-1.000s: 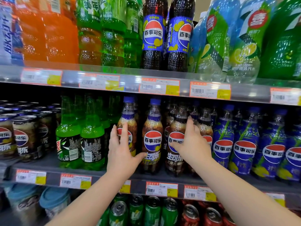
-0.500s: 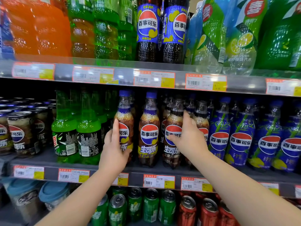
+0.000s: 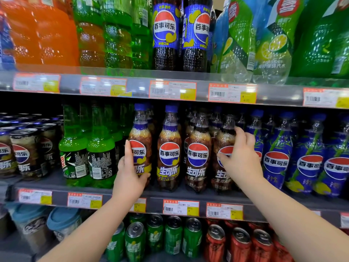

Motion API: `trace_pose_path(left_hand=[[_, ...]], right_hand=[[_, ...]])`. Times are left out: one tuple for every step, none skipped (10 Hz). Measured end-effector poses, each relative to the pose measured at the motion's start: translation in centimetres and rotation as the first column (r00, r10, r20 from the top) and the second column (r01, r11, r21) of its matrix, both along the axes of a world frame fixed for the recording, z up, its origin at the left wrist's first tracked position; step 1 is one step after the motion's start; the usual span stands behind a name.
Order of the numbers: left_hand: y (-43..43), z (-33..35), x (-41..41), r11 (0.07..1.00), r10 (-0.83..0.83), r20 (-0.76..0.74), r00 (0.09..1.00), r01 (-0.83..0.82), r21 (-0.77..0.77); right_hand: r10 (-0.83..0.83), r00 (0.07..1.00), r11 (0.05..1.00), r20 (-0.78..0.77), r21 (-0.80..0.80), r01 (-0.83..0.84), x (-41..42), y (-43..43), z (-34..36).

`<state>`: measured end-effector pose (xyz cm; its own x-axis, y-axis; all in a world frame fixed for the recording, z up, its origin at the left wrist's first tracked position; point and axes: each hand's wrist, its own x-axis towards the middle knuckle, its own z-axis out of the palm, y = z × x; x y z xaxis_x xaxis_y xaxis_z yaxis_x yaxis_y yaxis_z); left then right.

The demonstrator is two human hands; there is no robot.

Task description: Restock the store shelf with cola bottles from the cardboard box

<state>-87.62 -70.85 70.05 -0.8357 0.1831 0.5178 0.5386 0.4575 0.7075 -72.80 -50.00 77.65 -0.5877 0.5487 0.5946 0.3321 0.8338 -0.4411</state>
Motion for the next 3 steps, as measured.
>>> trace_pose_path(left_hand=[[0.2, 0.1, 0.5, 1.000, 0.015, 0.017, 1.000, -0.015, 0.000], [0.2, 0.1, 1.3, 0.998, 0.070, 0.010, 0.997, -0.070, -0.004], [0.3, 0.0, 3.2, 0.986, 0.162, 0.002, 0.987, -0.162, -0.030]], right_hand=[[0.020, 1.000, 1.000, 0.007, -0.011, -0.020, 0.3, 0.4, 0.1], [0.031, 0.999, 0.999, 0.033, -0.036, -0.029, 0.9, 0.7, 0.4], [0.125, 0.991, 0.992, -0.050, -0.012, -0.126, 2.2, 1.1, 0.2]])
